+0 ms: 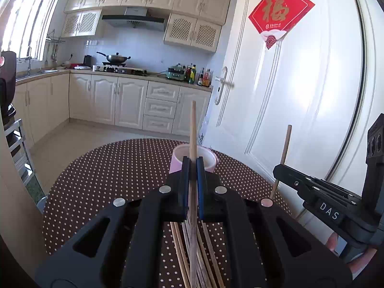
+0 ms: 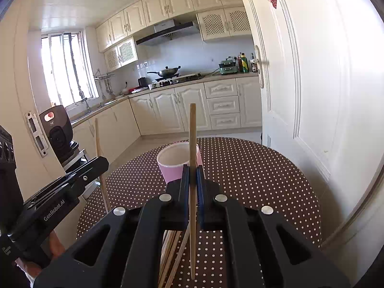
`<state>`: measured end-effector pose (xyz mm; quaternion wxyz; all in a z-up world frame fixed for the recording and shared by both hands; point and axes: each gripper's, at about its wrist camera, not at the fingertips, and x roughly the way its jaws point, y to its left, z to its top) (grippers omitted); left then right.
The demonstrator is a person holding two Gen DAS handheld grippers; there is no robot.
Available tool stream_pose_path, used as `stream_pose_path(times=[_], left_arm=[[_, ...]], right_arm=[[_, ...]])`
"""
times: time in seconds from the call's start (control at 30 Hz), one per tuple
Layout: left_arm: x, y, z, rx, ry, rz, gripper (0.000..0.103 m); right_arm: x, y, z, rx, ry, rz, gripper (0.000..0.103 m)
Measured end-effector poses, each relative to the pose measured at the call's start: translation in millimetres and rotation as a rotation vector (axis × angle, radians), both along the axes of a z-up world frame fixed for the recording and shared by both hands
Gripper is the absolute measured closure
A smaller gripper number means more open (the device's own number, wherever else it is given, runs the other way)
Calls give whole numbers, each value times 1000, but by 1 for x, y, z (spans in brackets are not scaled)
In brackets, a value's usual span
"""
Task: Organize utensils
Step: 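Carry the chopstick with the left tool over the pink cup and lower it in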
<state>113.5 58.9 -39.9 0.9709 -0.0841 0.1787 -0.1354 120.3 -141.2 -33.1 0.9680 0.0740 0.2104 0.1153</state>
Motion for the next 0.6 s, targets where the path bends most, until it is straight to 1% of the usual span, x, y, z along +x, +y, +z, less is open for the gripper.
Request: stream_pose_path(times=[0.13, 0.6], left_arm=[[-1, 1, 10, 3, -40, 18, 97], [12, -2, 40, 23, -124, 20, 97]], right_arm=[[0, 1, 6, -4, -28, -1, 98], [3, 4, 30, -26, -119, 3, 98]])
